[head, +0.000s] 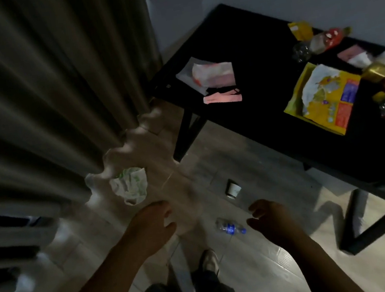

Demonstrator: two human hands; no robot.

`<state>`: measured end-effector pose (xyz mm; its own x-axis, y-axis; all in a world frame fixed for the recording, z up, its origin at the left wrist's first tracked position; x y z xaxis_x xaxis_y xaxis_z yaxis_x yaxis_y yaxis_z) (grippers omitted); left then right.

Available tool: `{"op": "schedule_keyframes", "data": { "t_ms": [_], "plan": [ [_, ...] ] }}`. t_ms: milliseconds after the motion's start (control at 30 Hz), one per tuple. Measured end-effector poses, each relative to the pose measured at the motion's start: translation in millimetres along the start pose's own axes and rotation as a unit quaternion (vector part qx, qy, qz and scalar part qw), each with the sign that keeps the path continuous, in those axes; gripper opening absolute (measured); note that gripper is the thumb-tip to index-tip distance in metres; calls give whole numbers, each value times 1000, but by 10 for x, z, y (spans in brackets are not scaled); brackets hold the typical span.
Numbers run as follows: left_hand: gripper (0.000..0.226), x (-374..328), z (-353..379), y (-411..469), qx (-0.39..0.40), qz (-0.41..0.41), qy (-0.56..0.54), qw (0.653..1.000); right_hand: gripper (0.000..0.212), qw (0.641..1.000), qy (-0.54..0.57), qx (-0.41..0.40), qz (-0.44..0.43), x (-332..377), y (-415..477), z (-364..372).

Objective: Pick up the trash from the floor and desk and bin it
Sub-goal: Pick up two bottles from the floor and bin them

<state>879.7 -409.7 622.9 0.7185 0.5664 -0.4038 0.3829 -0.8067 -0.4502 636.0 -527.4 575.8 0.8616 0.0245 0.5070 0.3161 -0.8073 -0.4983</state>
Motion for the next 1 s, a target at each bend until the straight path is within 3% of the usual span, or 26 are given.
{"op": "schedule_keyframes", "data": {
  "t_ms": [267,567,700,1000],
  "plan": [
    [43,173,479,564,63,19,3,998,36,998,2,16,59,-317,147,434],
    [21,1015,1539,1416,152,15,8,988,41,986,17,24,164,-797,607,1399],
    [29,1433,1983,1823,119,30,35,992,44,980,25,3,196,-1106,1064,1883],
    [34,2182,3235,2680,159,44,71,984,47,974,-4,-47,223,-1831,2129,2924]
  ]
}}
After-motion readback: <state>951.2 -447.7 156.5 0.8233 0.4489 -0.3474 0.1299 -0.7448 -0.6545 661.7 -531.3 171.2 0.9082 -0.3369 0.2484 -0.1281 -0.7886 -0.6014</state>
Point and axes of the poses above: each hand's wrist, its own y-axis towards the middle knuckle, its own z-axis out of the palm, x = y × z, the point moved 10 cm from there along y, towards the middle knuckle, and after that the axes turned 7 degrees about -x, right-handed, at the moved point
